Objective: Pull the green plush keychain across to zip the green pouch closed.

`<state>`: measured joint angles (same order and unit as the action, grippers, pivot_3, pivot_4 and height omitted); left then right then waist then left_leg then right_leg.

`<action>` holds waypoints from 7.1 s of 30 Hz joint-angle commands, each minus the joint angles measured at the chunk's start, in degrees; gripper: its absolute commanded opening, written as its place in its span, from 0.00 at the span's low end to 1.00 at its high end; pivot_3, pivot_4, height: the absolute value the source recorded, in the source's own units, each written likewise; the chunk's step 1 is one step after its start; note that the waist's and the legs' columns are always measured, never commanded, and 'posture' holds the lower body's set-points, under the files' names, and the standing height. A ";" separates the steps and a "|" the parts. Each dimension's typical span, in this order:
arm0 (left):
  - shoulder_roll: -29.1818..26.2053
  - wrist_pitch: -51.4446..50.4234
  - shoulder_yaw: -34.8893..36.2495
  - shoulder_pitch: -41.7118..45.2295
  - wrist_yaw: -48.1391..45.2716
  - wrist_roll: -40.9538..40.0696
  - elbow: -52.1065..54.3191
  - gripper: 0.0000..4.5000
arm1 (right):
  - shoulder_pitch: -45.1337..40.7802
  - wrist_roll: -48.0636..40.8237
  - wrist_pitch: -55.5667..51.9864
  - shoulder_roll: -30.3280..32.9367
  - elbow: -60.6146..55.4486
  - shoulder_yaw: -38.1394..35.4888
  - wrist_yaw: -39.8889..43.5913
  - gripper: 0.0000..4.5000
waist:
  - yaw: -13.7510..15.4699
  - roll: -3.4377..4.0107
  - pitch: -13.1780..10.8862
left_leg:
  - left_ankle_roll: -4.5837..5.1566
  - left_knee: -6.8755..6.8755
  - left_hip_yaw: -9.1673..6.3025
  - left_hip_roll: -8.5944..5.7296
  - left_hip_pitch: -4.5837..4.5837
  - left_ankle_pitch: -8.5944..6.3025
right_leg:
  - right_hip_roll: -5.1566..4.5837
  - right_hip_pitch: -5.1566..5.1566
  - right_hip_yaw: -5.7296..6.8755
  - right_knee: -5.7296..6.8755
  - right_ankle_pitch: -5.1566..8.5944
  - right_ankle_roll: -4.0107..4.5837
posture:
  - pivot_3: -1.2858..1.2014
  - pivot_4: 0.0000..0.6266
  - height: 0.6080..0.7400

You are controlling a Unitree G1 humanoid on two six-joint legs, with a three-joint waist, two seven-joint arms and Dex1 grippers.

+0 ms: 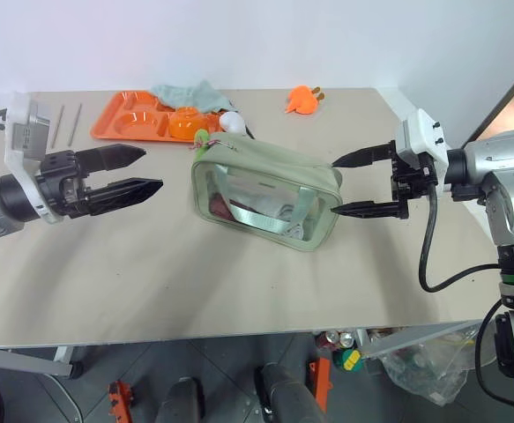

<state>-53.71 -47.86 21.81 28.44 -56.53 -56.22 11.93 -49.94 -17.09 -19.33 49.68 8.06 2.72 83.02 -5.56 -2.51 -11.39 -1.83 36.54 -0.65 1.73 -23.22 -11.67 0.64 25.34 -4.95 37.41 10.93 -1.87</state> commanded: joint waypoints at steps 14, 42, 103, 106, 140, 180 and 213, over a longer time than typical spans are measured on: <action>-0.06 0.75 1.46 -0.34 1.24 -0.53 2.09 1.00 | 0.73 6.47 5.56 -5.37 3.22 5.65 -5.87 0.76 | -0.02 -0.05 0.03 | 0.00 0.04 -0.01 0.02 0.05 0.01 | 0.03 -0.03 0.02 0.01 -0.03 0.05 | 0.52 0.24 1.00; -0.70 -0.20 3.37 1.67 1.81 -1.24 -1.96 1.00 | -6.31 2.39 17.02 -8.80 13.29 4.67 6.24 0.00 | -0.01 -0.03 0.02 | 0.00 0.00 -0.07 0.02 0.00 0.01 | 0.03 -0.02 0.07 0.00 -0.02 0.01 | 0.52 0.24 1.00; 8.49 2.60 -8.95 4.65 2.77 16.28 -16.10 0.15 | 3.78 3.97 10.58 -7.63 -0.72 6.04 -1.06 0.00 | -0.04 -0.06 0.04 | 0.00 -0.01 -0.13 0.06 0.03 0.01 | 0.06 -0.03 0.12 0.04 -0.03 0.07 | 0.52 0.24 1.00; 6.80 2.95 -7.86 5.04 2.17 16.18 -15.04 0.01 | 3.57 4.17 10.66 -7.75 -0.32 6.20 -1.15 0.00 | -0.04 -0.06 0.04 | 0.00 -0.01 -0.14 0.06 0.03 0.01 | 0.07 -0.03 0.12 0.04 -0.03 0.07 | 0.52 0.24 1.00; 6.34 3.19 -18.04 21.94 -0.76 20.01 -10.04 0.07 | 3.71 4.44 9.93 -7.97 -1.26 6.41 -2.13 0.00 | -0.05 -0.07 0.04 | 0.00 0.00 -0.19 0.04 0.02 0.01 | 0.09 -0.04 0.13 0.04 -0.03 0.06 | 0.52 0.24 1.00; -1.28 -0.48 -12.78 -0.02 -6.67 14.07 -0.75 0.89 | 4.63 4.14 8.25 -7.93 -3.09 6.18 -2.72 0.00 | -0.16 -0.06 0.04 | 0.00 0.00 -0.27 0.06 0.03 0.01 | 0.10 -0.04 0.21 0.07 0.00 0.15 | 0.52 0.24 1.00; 2.49 2.76 -14.67 3.83 -6.22 17.39 -5.45 0.00 | 3.69 1.08 3.26 -7.10 -0.82 3.51 -4.21 0.73 | -0.01 -0.06 0.04 | 0.00 0.00 -0.30 0.03 0.00 0.01 | 0.08 -0.05 0.22 0.07 0.01 0.14 | 0.52 0.24 1.00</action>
<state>-50.96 -45.87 6.71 31.33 -62.81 -39.19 6.18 -45.20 -14.36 -15.19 41.26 8.21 8.81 78.54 -5.57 -2.58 -11.36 -1.83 36.55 -0.95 1.77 -23.22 -11.66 0.72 25.30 -4.73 37.48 10.95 -1.73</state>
